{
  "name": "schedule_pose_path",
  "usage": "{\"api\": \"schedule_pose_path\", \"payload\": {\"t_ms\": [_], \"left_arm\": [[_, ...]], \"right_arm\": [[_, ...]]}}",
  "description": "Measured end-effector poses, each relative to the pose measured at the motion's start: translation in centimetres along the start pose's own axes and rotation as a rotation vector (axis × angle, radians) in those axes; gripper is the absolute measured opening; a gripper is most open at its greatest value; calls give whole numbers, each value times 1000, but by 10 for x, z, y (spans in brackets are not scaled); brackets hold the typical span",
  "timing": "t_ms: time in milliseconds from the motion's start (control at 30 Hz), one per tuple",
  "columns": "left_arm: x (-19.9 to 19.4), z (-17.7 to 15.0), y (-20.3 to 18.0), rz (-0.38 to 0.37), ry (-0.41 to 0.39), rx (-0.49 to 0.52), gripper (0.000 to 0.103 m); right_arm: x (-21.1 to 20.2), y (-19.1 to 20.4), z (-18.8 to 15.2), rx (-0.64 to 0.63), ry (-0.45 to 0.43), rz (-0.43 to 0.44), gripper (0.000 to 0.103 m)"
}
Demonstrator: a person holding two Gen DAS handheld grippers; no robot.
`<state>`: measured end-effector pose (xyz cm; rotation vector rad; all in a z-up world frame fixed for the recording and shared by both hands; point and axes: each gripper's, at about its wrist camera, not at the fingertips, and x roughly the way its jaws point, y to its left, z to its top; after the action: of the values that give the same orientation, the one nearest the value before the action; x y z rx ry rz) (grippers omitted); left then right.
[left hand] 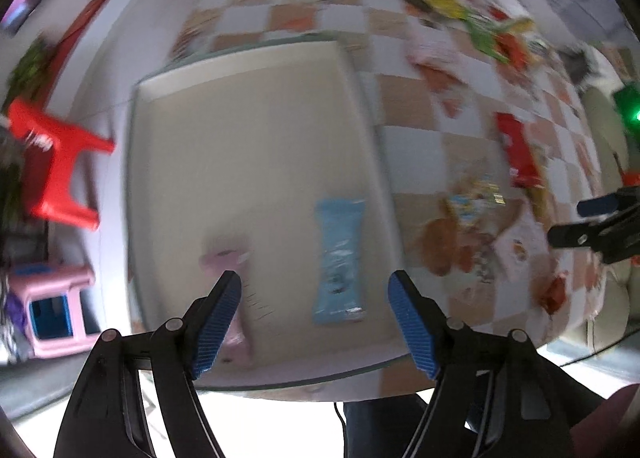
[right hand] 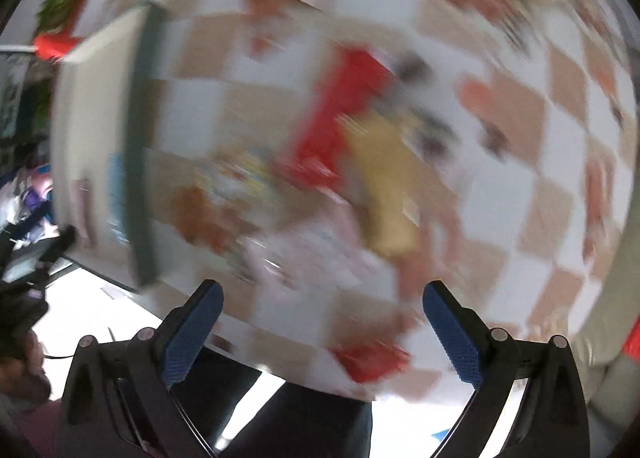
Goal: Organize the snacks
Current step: 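Grasp the Hello Kitty candy with the left tool while the right grasps the red packet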
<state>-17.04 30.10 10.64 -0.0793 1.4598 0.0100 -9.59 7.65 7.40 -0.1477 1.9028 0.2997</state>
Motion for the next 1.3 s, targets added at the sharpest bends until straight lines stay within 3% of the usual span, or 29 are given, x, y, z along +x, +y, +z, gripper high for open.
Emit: {"api": "schedule_pose_path", "payload": {"t_ms": [133, 367, 600, 733, 767, 800, 833, 867, 900, 933, 967, 1067, 1200, 1300], "left_arm": [[1, 15, -39, -10, -14, 122, 79], [38, 43, -117, 35, -9, 422, 79], [78, 57, -153, 57, 5, 577, 79], [93, 58, -161, 64, 28, 621, 79], [94, 58, -160, 51, 27, 618, 80], [95, 59, -160, 42, 32, 611, 78], [95, 60, -159, 32, 39, 598, 71], [94, 62, -156, -11, 54, 579, 52], [93, 62, -155, -33, 60, 562, 43], [92, 62, -154, -25, 57, 558, 29], [92, 64, -151, -25, 68, 547, 27], [91, 68, -137, -34, 86, 460, 27], [74, 73, -97, -128, 84, 253, 27], [59, 74, -75, -132, 60, 188, 27]], "right_arm": [[21, -27, -27, 100, 46, 36, 101], [46, -71, -57, 398, 76, 204, 101], [70, -87, -77, 684, 77, 375, 101], [83, -74, -87, 681, 100, 330, 96], [82, -68, -87, 659, 98, 299, 93], [81, -63, -88, 617, 90, 263, 82], [78, -59, -89, 582, 84, 239, 65], [76, -56, -90, 551, 78, 220, 52], [74, -55, -94, 525, 73, 213, 27], [73, -53, -93, 516, 72, 217, 27], [73, -53, -95, 504, 69, 214, 27], [58, -51, -95, 445, -3, 199, 27], [34, -45, -94, 368, -85, 206, 27], [19, -41, -87, 336, -114, 214, 27]]}}
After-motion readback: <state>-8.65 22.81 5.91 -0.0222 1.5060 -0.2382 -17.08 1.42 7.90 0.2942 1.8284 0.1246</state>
